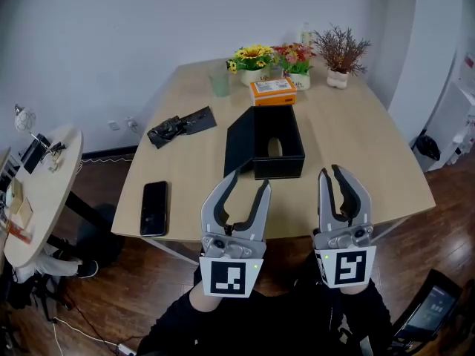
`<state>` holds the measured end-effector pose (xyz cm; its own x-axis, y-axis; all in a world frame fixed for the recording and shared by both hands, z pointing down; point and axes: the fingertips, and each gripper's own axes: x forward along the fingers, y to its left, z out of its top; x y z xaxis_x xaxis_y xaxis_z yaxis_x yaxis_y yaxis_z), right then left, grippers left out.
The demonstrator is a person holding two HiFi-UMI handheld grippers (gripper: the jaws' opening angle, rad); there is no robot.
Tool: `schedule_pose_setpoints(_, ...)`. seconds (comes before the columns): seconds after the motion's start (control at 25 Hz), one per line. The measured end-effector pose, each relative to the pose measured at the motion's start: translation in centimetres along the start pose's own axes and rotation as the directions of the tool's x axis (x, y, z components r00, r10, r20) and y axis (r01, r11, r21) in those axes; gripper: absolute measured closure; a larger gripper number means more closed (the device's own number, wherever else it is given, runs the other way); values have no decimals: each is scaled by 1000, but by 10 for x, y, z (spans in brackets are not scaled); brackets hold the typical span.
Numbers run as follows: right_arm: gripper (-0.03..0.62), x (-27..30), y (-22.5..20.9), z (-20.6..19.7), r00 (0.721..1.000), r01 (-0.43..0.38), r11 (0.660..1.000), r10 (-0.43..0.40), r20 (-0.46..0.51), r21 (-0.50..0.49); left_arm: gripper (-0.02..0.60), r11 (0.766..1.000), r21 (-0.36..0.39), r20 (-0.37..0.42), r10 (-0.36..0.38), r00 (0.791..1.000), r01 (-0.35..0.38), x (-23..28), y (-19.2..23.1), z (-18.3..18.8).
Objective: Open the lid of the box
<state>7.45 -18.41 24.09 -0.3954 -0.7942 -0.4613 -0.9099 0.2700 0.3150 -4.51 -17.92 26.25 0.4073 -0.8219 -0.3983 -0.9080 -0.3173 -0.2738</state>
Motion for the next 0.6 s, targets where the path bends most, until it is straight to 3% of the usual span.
schedule_pose_setpoints(0.2, 536, 2, -1, -2, 1000, -7, 1000, 7, -5, -4, 428, 996, -67, -3, 51, 999, -51, 0, 14, -3)
schedule_pose_setpoints(0.6, 536, 2, -1, -1, 1000, -20, 1000, 20, -3, 19, 428, 996, -67, -10, 52, 999, -52, -1, 15, -4)
